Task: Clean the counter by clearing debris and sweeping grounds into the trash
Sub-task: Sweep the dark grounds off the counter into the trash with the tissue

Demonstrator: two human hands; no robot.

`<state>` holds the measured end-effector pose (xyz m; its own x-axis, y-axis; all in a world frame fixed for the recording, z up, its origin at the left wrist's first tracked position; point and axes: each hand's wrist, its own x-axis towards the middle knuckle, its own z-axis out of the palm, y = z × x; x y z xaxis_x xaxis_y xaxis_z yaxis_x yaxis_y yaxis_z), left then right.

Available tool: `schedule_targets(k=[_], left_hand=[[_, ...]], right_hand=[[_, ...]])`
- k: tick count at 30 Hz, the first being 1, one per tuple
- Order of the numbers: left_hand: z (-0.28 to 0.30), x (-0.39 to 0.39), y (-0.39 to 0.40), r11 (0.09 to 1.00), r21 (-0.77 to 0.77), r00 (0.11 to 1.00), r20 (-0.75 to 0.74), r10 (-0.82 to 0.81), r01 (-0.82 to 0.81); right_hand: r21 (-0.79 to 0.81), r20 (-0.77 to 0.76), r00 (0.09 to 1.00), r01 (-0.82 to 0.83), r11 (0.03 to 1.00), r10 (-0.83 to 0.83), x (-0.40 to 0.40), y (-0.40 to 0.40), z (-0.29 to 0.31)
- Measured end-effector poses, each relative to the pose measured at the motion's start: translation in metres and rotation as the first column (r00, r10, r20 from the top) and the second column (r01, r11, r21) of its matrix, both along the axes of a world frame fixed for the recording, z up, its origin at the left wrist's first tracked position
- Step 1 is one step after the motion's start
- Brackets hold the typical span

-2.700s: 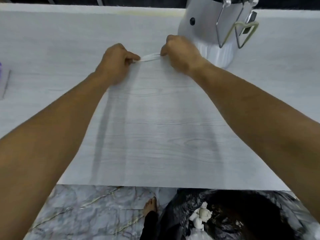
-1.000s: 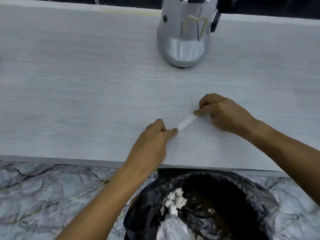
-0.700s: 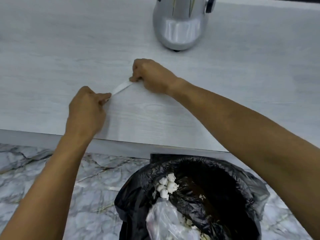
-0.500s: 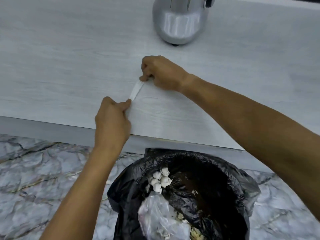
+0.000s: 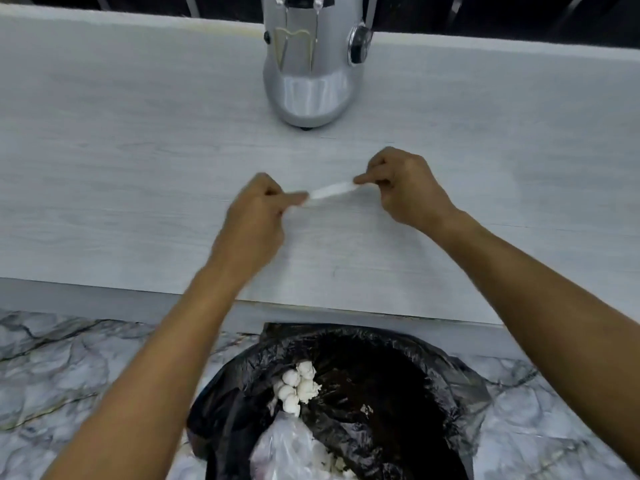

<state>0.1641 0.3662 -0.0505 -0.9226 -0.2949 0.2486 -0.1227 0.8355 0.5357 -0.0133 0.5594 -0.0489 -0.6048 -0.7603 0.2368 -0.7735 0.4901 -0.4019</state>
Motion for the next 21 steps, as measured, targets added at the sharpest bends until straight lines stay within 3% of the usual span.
schedule_targets(k=[6, 12, 16, 21], left_hand=[[0.012, -0.030, -0.133, 0.978, -0.184, 0.994, 0.034, 0.103, -0.095], [-0.008, -0.036, -0.202, 0.971, -0.168, 0.976, 0.111, 0.188, -0.168], [-0.019, -0.034, -0.195, 0.981, -0.084, 0.968, 0.166, 0.188, -0.176], [-0.031, 0.000, -0.119, 0.993, 0.003, 0.986, 0.124, 0.114, -0.115]], right_hand=[[0.003, 0.025, 0.998, -0.052, 0.999, 0.052, 0.003, -0.125, 0.002], [0.164, 0.011, 0.991, -0.132, 0.978, 0.132, -0.021, -0.223, 0.003], [0.214, 0.035, 0.983, -0.186, 0.959, 0.183, -0.029, -0.224, -0.008], [0.170, -0.033, 0.954, -0.289, 0.942, 0.298, -0.013, -0.139, -0.009]])
